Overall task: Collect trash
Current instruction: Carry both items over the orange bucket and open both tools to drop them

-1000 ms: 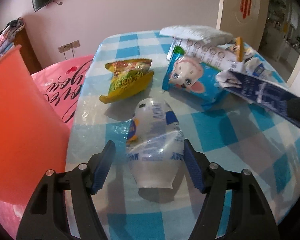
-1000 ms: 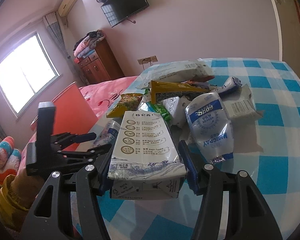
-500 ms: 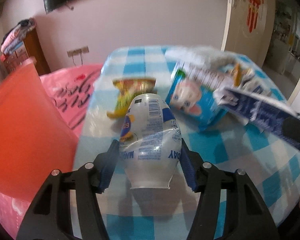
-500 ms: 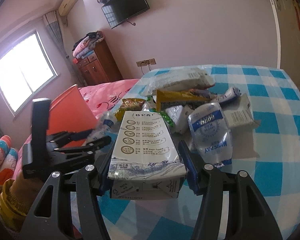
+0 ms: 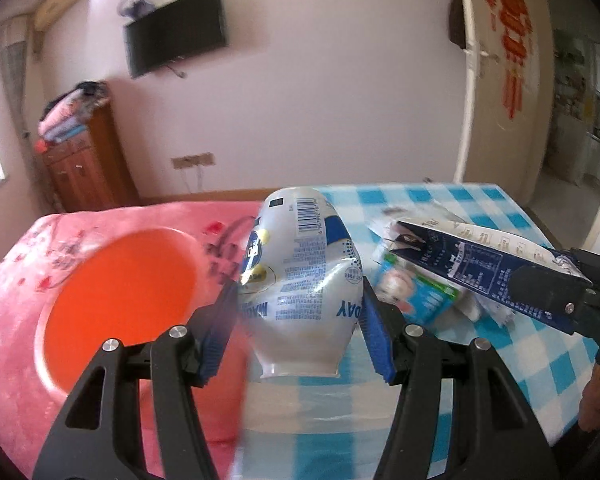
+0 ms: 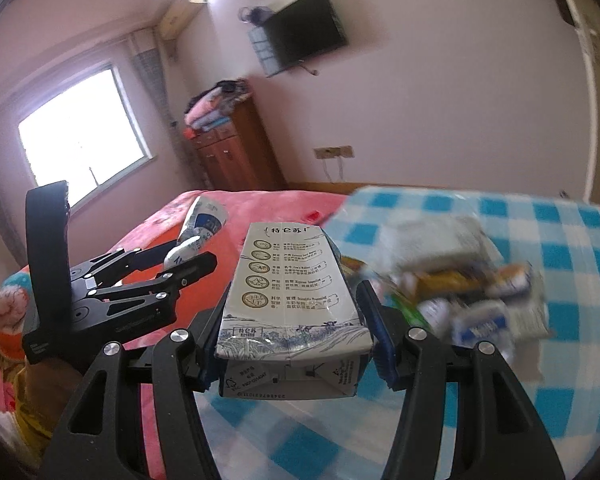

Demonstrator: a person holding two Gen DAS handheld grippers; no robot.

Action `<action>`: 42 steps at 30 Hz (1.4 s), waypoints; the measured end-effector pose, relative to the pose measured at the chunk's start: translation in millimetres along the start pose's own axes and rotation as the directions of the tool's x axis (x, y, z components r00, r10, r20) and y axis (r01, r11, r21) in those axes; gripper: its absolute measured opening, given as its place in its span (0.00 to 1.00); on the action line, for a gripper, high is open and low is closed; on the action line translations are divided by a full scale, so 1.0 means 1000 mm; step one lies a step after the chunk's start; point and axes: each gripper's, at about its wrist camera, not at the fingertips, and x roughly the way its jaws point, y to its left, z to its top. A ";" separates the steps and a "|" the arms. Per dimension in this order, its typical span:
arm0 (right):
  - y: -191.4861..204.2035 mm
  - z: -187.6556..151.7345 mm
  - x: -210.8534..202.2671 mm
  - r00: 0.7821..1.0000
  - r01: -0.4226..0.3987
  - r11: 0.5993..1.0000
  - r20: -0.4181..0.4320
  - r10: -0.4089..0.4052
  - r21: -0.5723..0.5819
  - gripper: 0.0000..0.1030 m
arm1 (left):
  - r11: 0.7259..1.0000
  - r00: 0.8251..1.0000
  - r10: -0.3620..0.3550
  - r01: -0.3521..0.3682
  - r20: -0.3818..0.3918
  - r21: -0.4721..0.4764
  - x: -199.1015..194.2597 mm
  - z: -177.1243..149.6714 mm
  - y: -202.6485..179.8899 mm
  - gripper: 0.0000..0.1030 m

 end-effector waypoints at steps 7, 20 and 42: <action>0.065 0.035 0.035 0.997 -0.080 0.988 -0.025 0.077 -0.129 0.58 | 0.980 0.984 0.177 -0.175 0.010 -0.096 -0.015 0.008 0.066 0.58; 0.144 0.065 0.126 0.985 -0.136 0.950 -0.140 0.099 -0.281 0.58 | 0.922 0.952 0.292 -0.306 -0.091 -0.236 0.010 -0.012 0.142 0.58; 0.070 0.052 0.097 0.998 -0.062 0.998 0.023 0.062 -0.020 0.86 | 0.919 0.962 0.259 -0.273 -0.083 -0.285 0.019 -0.020 0.147 0.92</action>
